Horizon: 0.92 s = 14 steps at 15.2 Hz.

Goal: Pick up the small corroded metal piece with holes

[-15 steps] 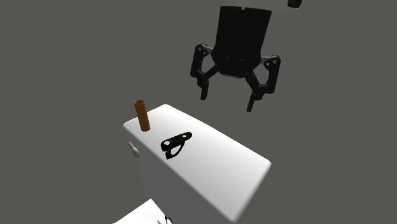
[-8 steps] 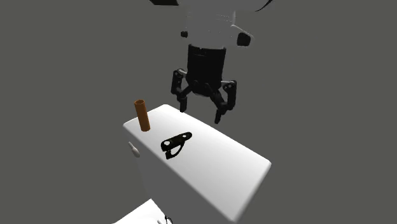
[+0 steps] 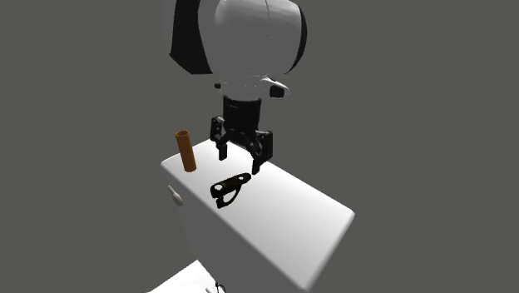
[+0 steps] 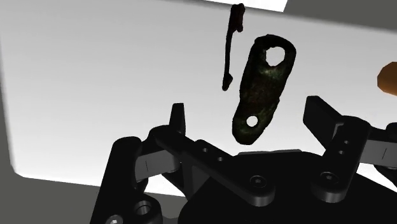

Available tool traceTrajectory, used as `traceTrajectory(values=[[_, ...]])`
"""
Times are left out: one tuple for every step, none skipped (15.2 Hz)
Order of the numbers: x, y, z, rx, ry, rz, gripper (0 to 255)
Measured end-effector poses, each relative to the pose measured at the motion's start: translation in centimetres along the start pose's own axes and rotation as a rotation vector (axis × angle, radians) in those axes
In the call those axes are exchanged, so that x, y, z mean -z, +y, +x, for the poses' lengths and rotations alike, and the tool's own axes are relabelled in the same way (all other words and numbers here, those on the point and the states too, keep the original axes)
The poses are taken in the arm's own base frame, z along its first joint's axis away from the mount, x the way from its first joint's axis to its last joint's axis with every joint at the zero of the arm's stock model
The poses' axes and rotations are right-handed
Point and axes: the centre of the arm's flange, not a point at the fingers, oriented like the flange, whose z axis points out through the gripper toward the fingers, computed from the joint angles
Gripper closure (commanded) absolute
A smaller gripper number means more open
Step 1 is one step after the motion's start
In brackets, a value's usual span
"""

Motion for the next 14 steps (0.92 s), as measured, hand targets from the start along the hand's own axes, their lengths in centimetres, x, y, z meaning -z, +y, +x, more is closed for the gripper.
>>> traceTrajectory(values=[[-0.8, -1.0, 0.3, -0.013, -0.005, -0.002, 0], [-1.6, -1.8, 0.8, -0.026, -0.010, -0.004, 0], [-2.6, -2.6, 1.3, -0.039, -0.015, -0.006, 0], [-3.2, -3.1, 1.5, -0.048, -0.018, -0.008, 0], [-3.9, -3.5, 1.7, -0.052, -0.020, -0.009, 0], [-4.4, -3.7, 1.8, -0.055, -0.021, -0.010, 0], [-5.0, -3.7, 2.0, -0.056, -0.021, -0.010, 0], [-5.4, -3.7, 2.1, -0.057, -0.019, -0.009, 0], [-5.7, -3.6, 2.3, -0.059, -0.016, -0.007, 0], [-6.2, -3.6, 2.7, -0.060, -0.014, -0.005, 0], [-7.0, -3.6, 2.5, -0.059, -0.018, -0.008, 0], [-7.5, -3.6, 2.4, -0.058, -0.020, -0.009, 0], [-7.7, -3.7, 2.4, -0.058, -0.021, -0.010, 255], [-7.8, -3.7, 2.4, -0.057, -0.021, -0.010, 255]])
